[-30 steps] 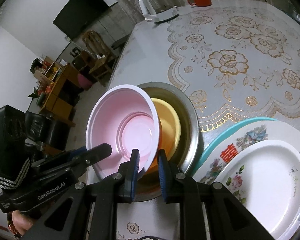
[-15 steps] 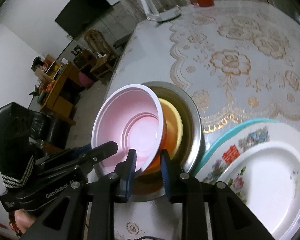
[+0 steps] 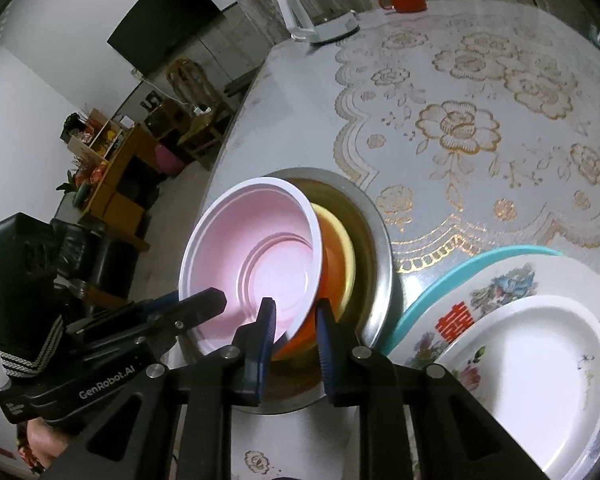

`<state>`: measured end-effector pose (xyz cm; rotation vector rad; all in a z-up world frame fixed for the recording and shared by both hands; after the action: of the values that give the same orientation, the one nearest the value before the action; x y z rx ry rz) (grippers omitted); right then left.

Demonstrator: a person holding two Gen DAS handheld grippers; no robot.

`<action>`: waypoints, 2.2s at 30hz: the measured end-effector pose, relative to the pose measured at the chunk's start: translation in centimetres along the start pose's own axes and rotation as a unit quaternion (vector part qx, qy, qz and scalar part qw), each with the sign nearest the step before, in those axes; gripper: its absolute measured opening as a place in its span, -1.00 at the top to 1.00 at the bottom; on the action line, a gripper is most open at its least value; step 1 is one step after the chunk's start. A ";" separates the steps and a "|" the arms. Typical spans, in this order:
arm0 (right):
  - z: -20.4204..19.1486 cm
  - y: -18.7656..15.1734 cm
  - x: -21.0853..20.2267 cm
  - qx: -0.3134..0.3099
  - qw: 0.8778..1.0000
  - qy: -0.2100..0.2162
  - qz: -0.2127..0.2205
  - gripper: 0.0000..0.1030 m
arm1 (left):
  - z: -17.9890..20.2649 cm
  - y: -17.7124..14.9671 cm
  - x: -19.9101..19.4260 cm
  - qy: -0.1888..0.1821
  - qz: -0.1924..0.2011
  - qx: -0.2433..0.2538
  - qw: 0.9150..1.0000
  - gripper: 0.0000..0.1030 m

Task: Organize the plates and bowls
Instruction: 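Lower the pink-and-red bowl into the yellow bowl with the left tool, then grip the steel bowl rim with the left tool and lift the nested bowls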

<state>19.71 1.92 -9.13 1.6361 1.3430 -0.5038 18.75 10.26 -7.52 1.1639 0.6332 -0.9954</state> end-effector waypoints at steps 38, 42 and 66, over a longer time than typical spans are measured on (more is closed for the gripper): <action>1.9 1.7 -3.7 -0.037 0.996 -0.043 0.067 0.36 | -3.0 0.9 -4.3 -0.028 0.095 -0.074 0.992 -0.56; 3.1 2.0 -3.4 -0.036 0.997 -0.050 0.056 0.36 | -4.1 -0.2 -3.7 -0.060 0.079 -0.111 0.989 -0.49; 3.9 1.6 1.7 -0.094 0.993 -0.063 -0.029 0.52 | -5.5 -2.5 -0.1 -0.061 0.031 -0.094 0.993 0.10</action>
<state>22.66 -0.46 -11.68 1.3938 1.3054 -0.4907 16.89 15.29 -10.23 0.9433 0.5772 -0.9259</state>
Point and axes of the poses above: each gripper's, at about its wrist camera, not at the fingertips, and x roughly the way its jaws point, z to its right, y to its top, the point moved 10 cm from there along x, roughly the way its jaws point, and after that the axes turned 2 degrees about -y, right-handed, at the moved point
